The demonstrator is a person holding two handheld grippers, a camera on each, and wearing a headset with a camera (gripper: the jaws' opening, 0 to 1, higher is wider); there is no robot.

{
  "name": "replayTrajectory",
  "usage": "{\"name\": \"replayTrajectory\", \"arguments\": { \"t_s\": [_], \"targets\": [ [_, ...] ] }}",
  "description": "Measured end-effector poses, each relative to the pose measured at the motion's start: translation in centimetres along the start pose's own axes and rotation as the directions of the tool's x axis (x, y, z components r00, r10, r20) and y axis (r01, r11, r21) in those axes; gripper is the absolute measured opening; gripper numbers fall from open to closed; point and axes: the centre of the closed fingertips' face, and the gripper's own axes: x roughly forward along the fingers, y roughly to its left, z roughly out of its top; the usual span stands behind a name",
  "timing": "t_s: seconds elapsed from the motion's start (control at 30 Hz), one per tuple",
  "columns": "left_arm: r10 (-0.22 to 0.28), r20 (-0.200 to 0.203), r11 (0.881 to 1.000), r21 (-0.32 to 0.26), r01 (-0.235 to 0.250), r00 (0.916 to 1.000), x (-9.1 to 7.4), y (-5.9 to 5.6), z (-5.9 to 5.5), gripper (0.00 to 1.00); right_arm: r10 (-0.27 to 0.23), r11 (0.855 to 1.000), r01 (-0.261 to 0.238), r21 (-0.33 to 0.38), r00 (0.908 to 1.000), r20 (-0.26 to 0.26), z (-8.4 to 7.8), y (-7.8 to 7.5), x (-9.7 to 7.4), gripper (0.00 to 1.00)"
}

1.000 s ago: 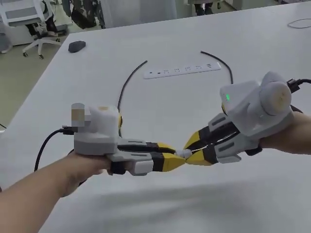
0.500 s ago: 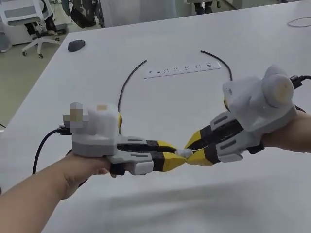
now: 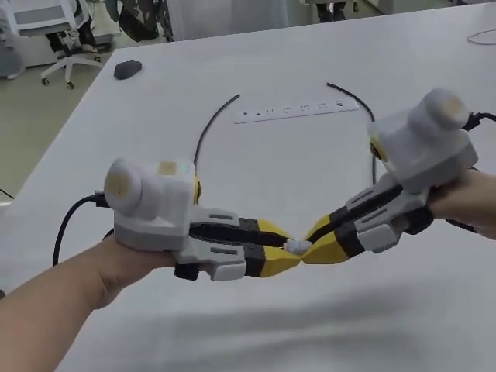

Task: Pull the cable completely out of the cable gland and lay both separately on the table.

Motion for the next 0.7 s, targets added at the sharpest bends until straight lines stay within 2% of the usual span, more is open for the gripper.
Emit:
{"name": "replayTrajectory", "arguments": {
  "t_s": [0.13, 0.17, 0.27, 0.33, 0.4, 0.5, 0.63, 0.7],
  "targets": [
    [-0.007, 0.006, 1.000, 0.012, 0.006, 1.0000, -0.09, 0.09, 0.26, 0.14, 0.018, 1.000, -0.018, 0.013, 0.9998, 0.010, 0.20, 0.20, -0.13, 0.08],
    [-0.007, 0.008, 1.000, 0.009, 0.007, 0.9999, -0.15, 0.18, 0.36, 0.14, 0.019, 0.999, -0.019, -0.030, 0.9997, 0.015, 0.37, 0.31, -0.16, 0.08],
    [-0.006, 0.013, 1.000, -0.013, 0.006, 0.9999, -0.23, 0.31, 0.49, 0.14, 0.009, 0.997, -0.007, -0.071, 0.9998, 0.019, 0.49, 0.46, -0.20, 0.07],
    [-0.007, 0.002, 1.000, -0.017, 0.007, 1.0000, -0.19, 0.28, 0.48, 0.14, -0.009, 0.987, 0.010, -0.161, 0.9999, 0.005, 0.41, 0.36, -0.13, 0.07],
    [-0.015, -0.011, 0.999, -0.030, 0.015, 0.9998, -0.07, 0.23, 0.16, 0.14, -0.026, 0.983, 0.023, -0.182, 0.9995, -0.014, 0.14, 0.44, 0.05, 0.07],
    [-0.015, -0.012, 0.999, -0.043, 0.014, 0.9998, 0.01, 0.30, 0.04, 0.14, -0.052, 0.976, 0.047, -0.213, 0.9985, -0.018, 0.14, 0.30, 0.03, 0.07],
    [-0.003, 0.009, 0.995, -0.100, 0.004, 1.0000, 0.00, 0.77, 0.36, 0.14, -0.112, 0.951, 0.107, -0.292, 0.9937, -0.001, 0.54, -0.23, -0.35, 0.06],
    [0.002, 0.020, 0.990, -0.144, 0.001, 0.9998, 0.03, 1.03, 0.51, 0.14, -0.161, 0.915, 0.147, -0.375, 0.9869, -0.005, 0.72, -0.45, -0.50, 0.06]
  ]
}}
